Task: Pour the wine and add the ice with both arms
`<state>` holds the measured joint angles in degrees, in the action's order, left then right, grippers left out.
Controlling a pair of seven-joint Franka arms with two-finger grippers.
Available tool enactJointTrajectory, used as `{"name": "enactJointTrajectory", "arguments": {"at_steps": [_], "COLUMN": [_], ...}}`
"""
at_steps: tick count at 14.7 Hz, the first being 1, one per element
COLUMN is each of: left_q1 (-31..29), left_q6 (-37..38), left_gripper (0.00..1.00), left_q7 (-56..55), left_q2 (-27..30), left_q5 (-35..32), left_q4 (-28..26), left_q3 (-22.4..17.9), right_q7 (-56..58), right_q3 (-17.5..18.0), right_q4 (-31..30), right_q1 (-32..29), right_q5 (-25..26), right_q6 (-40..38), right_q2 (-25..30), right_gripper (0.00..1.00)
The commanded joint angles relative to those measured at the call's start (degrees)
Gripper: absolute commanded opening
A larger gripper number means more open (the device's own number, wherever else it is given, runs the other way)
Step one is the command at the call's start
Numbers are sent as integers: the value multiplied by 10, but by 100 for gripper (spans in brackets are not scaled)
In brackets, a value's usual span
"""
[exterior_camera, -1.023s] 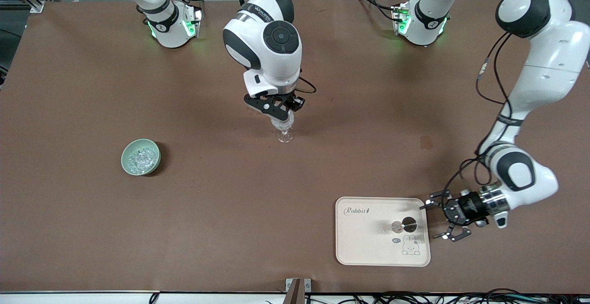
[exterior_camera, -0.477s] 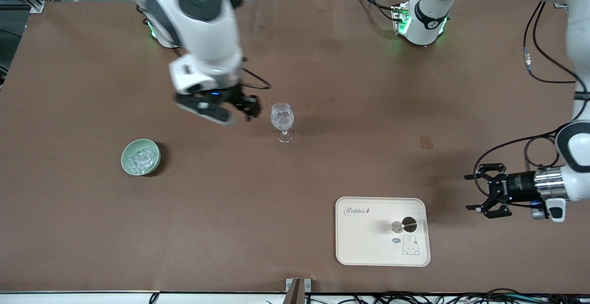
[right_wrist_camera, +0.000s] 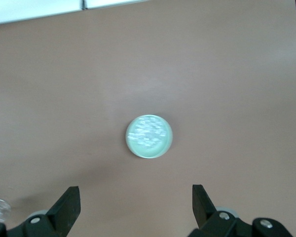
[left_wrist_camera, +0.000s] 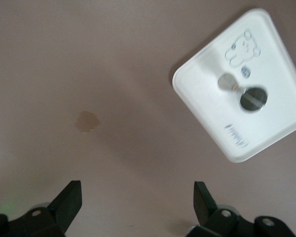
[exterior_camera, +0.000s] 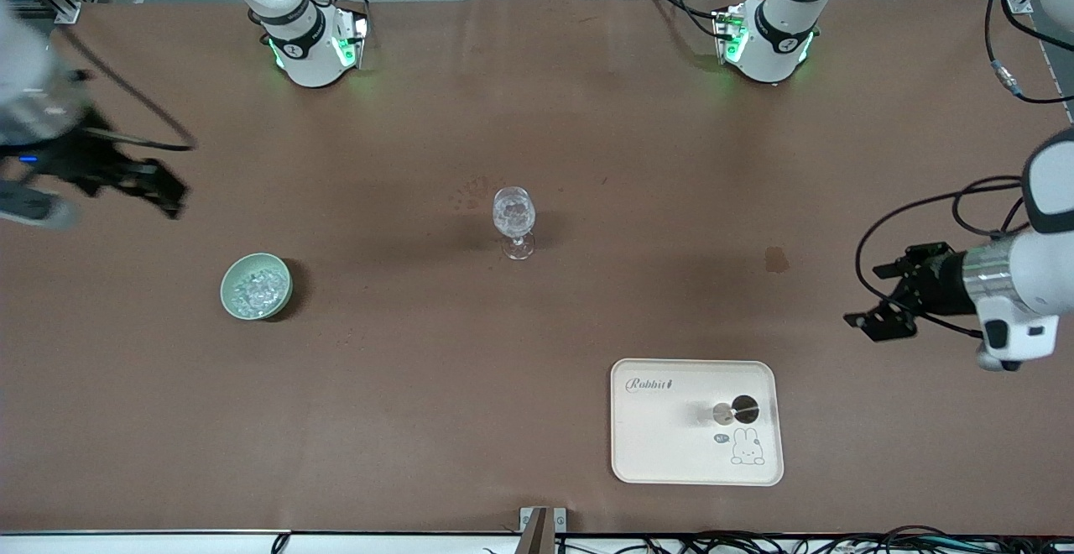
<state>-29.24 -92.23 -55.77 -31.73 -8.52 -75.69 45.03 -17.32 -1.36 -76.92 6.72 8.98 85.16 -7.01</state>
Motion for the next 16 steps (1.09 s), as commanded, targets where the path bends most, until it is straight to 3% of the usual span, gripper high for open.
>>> {"name": "enactJointTrajectory", "arguments": {"at_steps": [1, 5, 9, 11, 12, 15, 16], "left_q1": [-7, -5, -5, 16, 56, 188, 217], "left_q6": [41, 49, 44, 33, 33, 45, 64], "left_gripper": [100, 100, 100, 100, 100, 100, 100], "left_q7": [79, 251, 360, 389, 406, 469, 486], "left_q2": [41, 126, 161, 184, 193, 251, 263], "left_q5": [-48, -90, -89, -83, -77, 4, 25], "left_q4": [-17, -19, -17, -18, -17, -29, -31], "left_q3": [43, 58, 55, 32, -10, -200, -244], "right_q7": [103, 171, 171, 172, 172, 172, 172], "right_q3": [-50, -88, -86, -82, -79, -64, -64], "right_q4": [-24, -43, -52, -51, -51, -51, -51], "right_q1": [-30, -45, -46, -51, -53, -65, -65], "right_q5": [-38, -72, -77, -77, -77, -77, -77], "right_q6": [-4, -5, 1, -3, -3, -3, -3], "right_q2": [18, 40, 46, 46, 46, 46, 46], "right_gripper": [100, 100, 100, 100, 100, 100, 100]}}
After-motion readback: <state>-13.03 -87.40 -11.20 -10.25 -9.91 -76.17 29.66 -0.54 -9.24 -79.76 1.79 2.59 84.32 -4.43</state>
